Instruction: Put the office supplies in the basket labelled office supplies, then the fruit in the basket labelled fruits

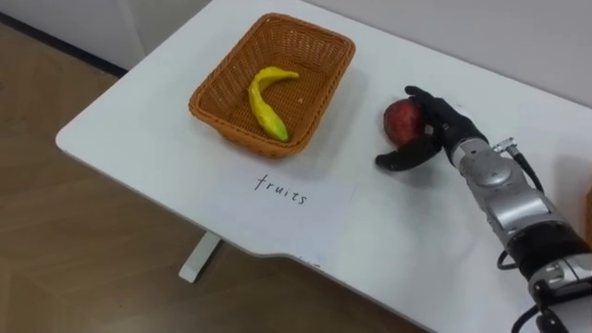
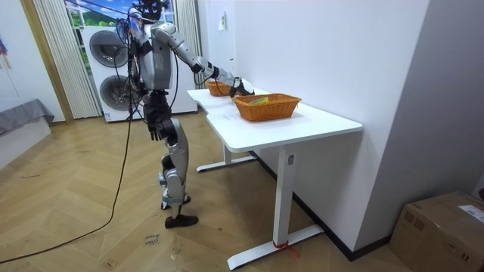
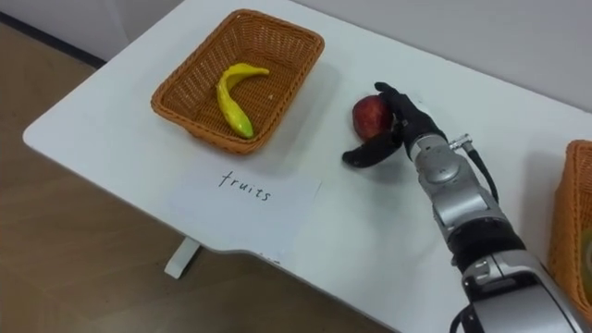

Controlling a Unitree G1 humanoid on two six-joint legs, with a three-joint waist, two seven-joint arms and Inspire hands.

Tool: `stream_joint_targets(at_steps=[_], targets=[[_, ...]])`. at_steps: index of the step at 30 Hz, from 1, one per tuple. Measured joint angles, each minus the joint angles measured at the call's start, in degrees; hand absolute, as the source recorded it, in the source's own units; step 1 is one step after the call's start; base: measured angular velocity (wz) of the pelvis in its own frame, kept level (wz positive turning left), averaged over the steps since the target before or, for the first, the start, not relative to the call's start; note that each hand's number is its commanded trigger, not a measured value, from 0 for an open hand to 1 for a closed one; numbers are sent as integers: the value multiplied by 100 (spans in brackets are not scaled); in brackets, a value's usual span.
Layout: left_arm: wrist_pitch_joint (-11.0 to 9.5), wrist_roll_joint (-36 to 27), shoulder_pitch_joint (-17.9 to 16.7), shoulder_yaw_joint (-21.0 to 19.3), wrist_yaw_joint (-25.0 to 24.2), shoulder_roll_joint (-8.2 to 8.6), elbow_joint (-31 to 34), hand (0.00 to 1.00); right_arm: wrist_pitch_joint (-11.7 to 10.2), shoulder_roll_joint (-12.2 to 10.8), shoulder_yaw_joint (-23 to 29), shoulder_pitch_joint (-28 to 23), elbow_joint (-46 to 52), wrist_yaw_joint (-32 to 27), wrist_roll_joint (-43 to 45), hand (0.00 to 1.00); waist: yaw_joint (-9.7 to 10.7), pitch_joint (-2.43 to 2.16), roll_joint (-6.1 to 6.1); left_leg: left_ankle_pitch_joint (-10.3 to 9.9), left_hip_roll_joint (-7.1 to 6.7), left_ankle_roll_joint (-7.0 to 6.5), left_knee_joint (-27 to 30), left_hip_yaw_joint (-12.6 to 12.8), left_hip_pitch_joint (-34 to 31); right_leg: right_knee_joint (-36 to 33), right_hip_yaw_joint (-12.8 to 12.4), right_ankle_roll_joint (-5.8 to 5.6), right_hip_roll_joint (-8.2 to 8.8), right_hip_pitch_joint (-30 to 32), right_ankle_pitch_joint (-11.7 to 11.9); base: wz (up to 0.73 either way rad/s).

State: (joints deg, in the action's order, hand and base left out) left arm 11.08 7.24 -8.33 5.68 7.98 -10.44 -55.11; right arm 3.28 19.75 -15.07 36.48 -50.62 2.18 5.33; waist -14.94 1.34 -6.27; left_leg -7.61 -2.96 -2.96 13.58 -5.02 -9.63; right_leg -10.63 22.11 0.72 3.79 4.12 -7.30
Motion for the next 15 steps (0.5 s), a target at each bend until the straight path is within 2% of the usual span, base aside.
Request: stream_joint_targets(at_steps=[1,5,8,12,13,14,15], targets=[[0,-6,8,0,-18,-20,7,0,23,0,-5,40,-60,9,0,0,-41,5,-27,0,6,0,0,14,-7,4,-2,0,2,14,-1,-5],[7,-18,38,0,-74,-63,21,0,178,22,-5,69,-124,51,1,0,-124,-29,-108,-1,4,0,5,16,-8,14,4,-1,2,11,-2,-1],[17,-17,56,-1,-86,-112,20,0,185,21,-4,75,-214,50,1,0,-171,-25,-162,-1,7,-1,0,2,15,6,1,-1,-1,1,-2,0],[19,-17,78,-1,-77,-167,19,0,208,31,0,81,-251,45,1,0,-217,-22,-173,-1,10,0,0,0,16,3,2,0,-3,1,-1,0],[23,-17,81,-1,-74,-181,19,0,229,35,0,81,-251,44,1,47,-228,-21,-174,-1,10,0,0,0,16,3,3,0,-3,1,-1,0],[25,-16,82,-2,-73,-186,19,0,240,37,0,82,-251,43,1,89,-233,-20,-175,-1,10,0,0,0,16,3,3,0,-3,1,-1,0],[29,-15,84,-4,-71,-193,19,0,259,39,1,83,-251,43,1,100,-242,-17,-180,-1,10,0,0,0,16,3,3,0,-2,1,-1,0]])
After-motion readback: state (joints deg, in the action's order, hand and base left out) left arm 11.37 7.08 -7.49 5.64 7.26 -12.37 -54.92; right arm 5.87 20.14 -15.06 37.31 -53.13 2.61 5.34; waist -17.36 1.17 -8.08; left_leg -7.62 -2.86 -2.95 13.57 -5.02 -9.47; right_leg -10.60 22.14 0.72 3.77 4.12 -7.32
